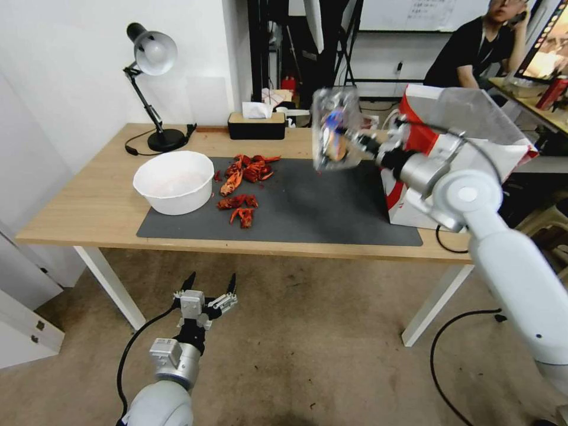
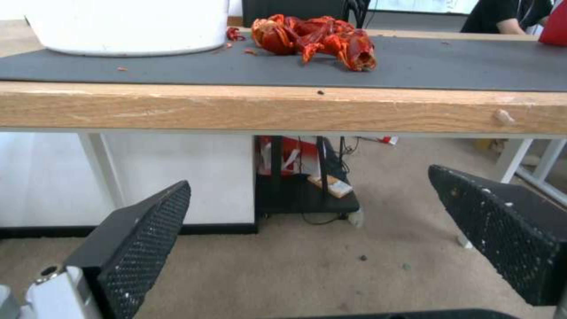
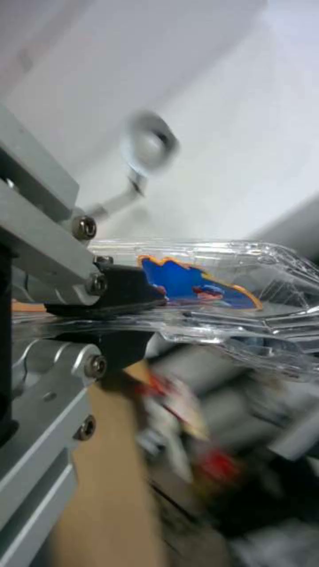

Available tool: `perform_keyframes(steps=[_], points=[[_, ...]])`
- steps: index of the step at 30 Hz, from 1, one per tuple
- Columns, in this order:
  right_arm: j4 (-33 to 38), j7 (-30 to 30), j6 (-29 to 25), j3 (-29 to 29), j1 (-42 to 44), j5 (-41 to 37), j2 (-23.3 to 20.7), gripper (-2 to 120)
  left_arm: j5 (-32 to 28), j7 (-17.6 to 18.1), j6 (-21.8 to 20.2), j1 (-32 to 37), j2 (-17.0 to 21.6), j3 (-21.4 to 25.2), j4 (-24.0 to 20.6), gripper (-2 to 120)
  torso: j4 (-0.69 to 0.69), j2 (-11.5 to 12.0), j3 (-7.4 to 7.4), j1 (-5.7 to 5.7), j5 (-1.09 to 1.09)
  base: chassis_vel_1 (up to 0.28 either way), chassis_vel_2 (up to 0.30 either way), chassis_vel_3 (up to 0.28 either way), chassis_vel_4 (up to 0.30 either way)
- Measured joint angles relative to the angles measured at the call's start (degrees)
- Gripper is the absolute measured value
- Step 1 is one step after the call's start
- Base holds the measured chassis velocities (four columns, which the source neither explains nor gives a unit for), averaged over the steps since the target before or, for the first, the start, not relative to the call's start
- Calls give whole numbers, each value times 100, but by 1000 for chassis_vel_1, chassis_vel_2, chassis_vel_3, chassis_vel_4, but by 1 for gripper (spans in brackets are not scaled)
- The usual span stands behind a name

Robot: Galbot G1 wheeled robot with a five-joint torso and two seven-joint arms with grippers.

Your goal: Close the takeout container lid, then place the container into the takeout bag.

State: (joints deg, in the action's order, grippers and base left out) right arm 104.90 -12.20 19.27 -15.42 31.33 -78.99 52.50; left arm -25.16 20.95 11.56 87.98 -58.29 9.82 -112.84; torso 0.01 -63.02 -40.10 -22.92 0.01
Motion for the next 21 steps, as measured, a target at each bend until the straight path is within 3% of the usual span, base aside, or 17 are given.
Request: perform_keyframes(steps=[3, 5, 6, 9, 16, 21], points=[[-8, -84, -306, -23, -56, 807, -87, 0, -5, -5, 10, -10, -6, -9, 16, 100, 0, 0, 0, 0, -1, 0, 0, 0, 0], [-124, -249, -687, -33, -103, 1984, -200, 0, -28, -6, 17, -23, -14, -19, 37, 100, -1, 0, 0, 0, 0, 0, 0, 0, 0], [-124, -249, -687, -33, -103, 1984, -200, 0, -28, -6, 17, -23, -14, -19, 37, 100, -1, 0, 0, 0, 0, 0, 0, 0, 0], [-362, -701, -1041, -33, -185, 3156, -282, 0, -91, -6, 19, -26, -33, -36, 57, 100, -1, 0, 0, 0, 1, 0, 0, 0, 0], [-647, -1292, -1090, -74, -156, 3683, -302, 0, -211, 9, 3, -39, -46, -58, 62, 100, 0, 0, 0, 0, 0, 0, 0, 0, 0], [-731, -1403, -1029, -164, 30, 3575, -262, 0, -294, 20, -13, -55, -32, -58, 64, 100, -1, 0, 0, 0, 0, 0, 0, 0, 0]])
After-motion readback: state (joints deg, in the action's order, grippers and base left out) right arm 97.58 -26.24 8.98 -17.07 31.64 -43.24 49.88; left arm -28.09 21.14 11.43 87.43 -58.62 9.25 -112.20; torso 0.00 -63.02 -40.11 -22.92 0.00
